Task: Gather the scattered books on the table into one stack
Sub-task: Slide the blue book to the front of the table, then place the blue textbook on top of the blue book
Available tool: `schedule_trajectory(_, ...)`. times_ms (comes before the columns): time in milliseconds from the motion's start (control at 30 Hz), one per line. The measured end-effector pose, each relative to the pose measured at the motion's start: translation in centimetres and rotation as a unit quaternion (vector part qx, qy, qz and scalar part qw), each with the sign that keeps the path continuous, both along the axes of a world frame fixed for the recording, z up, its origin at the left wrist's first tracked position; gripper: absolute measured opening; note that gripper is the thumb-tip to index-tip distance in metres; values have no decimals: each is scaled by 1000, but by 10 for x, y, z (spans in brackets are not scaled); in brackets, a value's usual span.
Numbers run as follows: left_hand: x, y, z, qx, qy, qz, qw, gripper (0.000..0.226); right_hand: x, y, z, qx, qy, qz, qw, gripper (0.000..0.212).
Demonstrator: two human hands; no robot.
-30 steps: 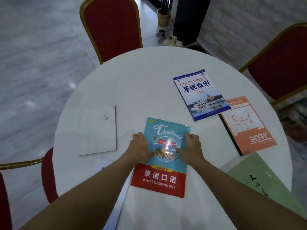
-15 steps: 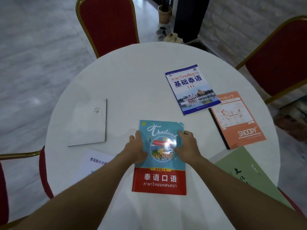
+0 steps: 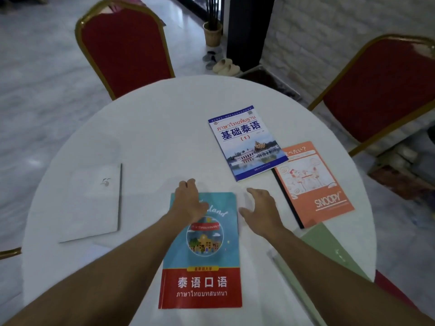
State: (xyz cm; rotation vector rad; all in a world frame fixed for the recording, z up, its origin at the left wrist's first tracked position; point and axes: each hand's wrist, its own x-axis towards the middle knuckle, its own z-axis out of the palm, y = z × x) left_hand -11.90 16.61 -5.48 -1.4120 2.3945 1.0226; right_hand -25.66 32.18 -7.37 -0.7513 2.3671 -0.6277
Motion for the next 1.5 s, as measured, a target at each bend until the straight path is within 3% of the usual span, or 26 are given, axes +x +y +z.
schedule_trajectory(167,-60,-8,-3,27,28,-26,999,72,-55,-1,-6,-2,73,-13,997,68)
schedule_trajectory(300,-101,-19,-17,31,28,4,999,64,-105,-4,-16,41,123,-24,991,89)
schedule_trajectory(400,-121,-22,-30,31,-15,14,999,64,-122,0,-32,106,106,-12,989,100)
schedule_trajectory(500,-137,-19,-40,18,-24,48,998,66,-122,9,-53,138,117,18,983,100)
schedule_trajectory(633,-153,-9,-42,-31,-29,121,992,88,-121,12,-66,139,138,20,981,98)
schedule_trajectory(733,-161,-3,-40,-50,-54,143,987,92,-121,11,-68,137,138,22,981,97)
schedule_trajectory(967,-173,-15,-29,32,-98,153,983,93,-123,12,-74,116,135,14,984,99)
schedule_trajectory(1067,-174,-14,-25,94,-15,184,978,85,-127,14,-72,113,111,20,987,99)
schedule_trajectory(1167,-169,-12,-19,195,116,223,948,67,-132,11,-64,77,56,2,995,87)
schedule_trajectory(1300,-154,-15,-7,249,200,243,916,56,-138,12,-30,-89,-6,-76,993,26)
schedule_trajectory(1433,-127,-18,9,303,234,240,892,37,-122,9,2,-123,-153,-117,974,45)
schedule_trajectory(1500,-107,-14,17,317,244,243,884,31,-111,-1,9,-95,-195,-115,969,39)
